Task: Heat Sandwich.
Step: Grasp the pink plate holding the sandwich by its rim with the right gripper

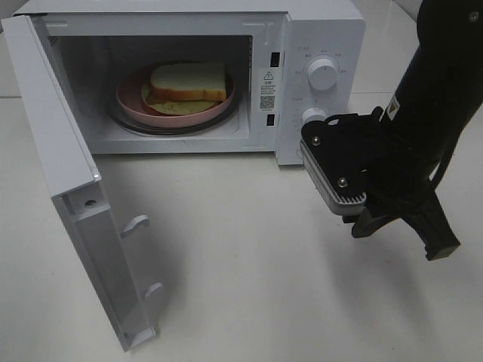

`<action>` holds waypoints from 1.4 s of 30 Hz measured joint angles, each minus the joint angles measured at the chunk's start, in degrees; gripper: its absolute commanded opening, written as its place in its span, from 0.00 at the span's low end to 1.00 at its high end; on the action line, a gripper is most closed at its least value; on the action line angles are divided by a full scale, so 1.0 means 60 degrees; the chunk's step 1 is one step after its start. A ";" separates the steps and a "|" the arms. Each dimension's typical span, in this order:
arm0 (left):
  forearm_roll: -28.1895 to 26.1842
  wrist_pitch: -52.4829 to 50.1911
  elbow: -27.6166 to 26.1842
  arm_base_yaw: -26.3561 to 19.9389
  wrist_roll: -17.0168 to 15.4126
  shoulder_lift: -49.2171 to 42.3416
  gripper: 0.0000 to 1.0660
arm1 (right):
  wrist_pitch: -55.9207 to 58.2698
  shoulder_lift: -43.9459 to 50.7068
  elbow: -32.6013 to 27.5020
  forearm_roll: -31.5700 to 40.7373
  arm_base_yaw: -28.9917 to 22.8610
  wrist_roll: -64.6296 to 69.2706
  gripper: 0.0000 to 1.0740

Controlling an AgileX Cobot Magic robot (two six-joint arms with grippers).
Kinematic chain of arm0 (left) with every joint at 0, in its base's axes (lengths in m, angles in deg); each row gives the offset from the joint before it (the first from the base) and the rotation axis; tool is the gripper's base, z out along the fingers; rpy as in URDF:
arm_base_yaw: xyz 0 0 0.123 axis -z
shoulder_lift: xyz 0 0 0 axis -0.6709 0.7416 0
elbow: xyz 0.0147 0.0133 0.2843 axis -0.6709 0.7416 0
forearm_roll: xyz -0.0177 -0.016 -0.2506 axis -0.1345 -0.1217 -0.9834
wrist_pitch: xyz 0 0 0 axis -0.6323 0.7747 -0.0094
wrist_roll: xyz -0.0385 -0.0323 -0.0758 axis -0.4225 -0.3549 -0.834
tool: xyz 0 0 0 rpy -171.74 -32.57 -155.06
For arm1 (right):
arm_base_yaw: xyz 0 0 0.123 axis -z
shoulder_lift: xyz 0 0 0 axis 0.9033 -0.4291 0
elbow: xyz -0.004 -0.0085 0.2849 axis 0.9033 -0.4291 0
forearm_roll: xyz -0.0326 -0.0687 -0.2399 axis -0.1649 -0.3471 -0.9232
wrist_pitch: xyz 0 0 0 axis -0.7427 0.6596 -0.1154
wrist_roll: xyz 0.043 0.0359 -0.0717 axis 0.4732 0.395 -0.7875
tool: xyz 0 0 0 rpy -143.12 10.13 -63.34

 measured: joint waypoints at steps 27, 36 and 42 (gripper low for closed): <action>0.0000 0.0000 0.0000 0.0000 0.0000 0.0000 0.92 | -0.1451 -0.0095 0.0449 -0.1662 -0.0668 0.1929 0.85; 0.0000 0.0000 0.0000 0.0000 0.0000 0.0000 0.92 | -0.1471 -0.0945 0.1700 -0.1728 -0.1184 0.2091 0.83; 0.0000 0.0000 0.0000 0.0000 0.0000 0.0000 0.92 | -0.1585 -0.1576 0.2454 -0.1719 -0.1356 0.2101 0.82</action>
